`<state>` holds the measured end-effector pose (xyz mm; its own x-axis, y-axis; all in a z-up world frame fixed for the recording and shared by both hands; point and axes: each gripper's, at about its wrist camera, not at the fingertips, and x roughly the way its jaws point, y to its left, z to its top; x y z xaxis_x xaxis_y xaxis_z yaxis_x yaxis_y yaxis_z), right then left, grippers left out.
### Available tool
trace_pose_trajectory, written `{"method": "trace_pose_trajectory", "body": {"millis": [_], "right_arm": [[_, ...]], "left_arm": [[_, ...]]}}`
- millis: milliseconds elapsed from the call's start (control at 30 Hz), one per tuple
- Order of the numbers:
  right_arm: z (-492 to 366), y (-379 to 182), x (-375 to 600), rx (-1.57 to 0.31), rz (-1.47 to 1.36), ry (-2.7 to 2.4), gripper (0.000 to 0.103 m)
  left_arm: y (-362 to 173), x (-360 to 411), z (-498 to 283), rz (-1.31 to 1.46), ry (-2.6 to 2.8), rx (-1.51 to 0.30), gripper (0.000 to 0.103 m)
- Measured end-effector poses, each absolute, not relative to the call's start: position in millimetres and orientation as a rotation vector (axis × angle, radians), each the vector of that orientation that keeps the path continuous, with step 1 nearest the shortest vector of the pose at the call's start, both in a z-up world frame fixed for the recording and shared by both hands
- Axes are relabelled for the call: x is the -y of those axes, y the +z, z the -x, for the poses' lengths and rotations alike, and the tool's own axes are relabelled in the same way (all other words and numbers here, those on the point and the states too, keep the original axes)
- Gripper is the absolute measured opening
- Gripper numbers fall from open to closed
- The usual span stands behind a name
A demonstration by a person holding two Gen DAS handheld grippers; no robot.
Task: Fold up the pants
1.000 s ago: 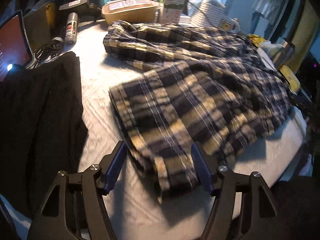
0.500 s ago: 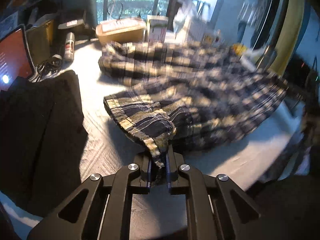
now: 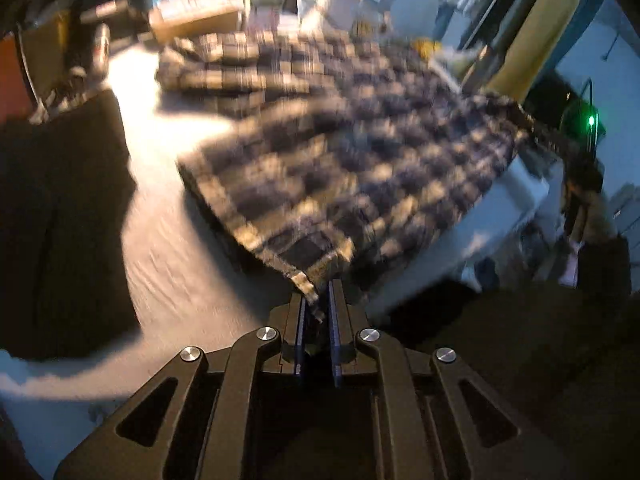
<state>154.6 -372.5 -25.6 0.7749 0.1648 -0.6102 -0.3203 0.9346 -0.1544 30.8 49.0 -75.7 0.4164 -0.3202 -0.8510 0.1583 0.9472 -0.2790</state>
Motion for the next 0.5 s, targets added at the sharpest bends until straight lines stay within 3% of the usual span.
{"method": "trace_pose_trajectory", "body": {"millis": [167,233,267,300,400,500], "right_arm": [[-153.3,-64.0,379.8,-0.745,0.27,0.264,0.023],[-151.5,-71.5,383.3,-0.76,0.249,0.27,0.023],[-151.4,-73.7,385.1,-0.765,0.242,0.271,0.023],[-151.7,-75.0,386.5,-0.768,0.234,0.275,0.023],[-154.1,-73.8,386.8,-0.765,0.221,0.282,0.023],[-157.8,-66.0,391.0,-0.753,0.192,0.29,0.032]], "left_arm": [[-62.0,-63.4,-30.6,0.122,-0.245,-1.071,0.01],[-48.7,-76.4,-39.4,0.106,-0.197,-1.02,0.022],[-42.0,-81.5,-46.6,0.099,-0.175,-0.997,0.039],[-35.6,-86.7,-58.3,0.091,-0.151,-0.969,0.045],[-31.8,-93.7,-95.8,0.081,-0.145,-0.937,0.045],[-44.6,-87.8,-144.5,0.074,-0.178,-0.96,0.045]]}}
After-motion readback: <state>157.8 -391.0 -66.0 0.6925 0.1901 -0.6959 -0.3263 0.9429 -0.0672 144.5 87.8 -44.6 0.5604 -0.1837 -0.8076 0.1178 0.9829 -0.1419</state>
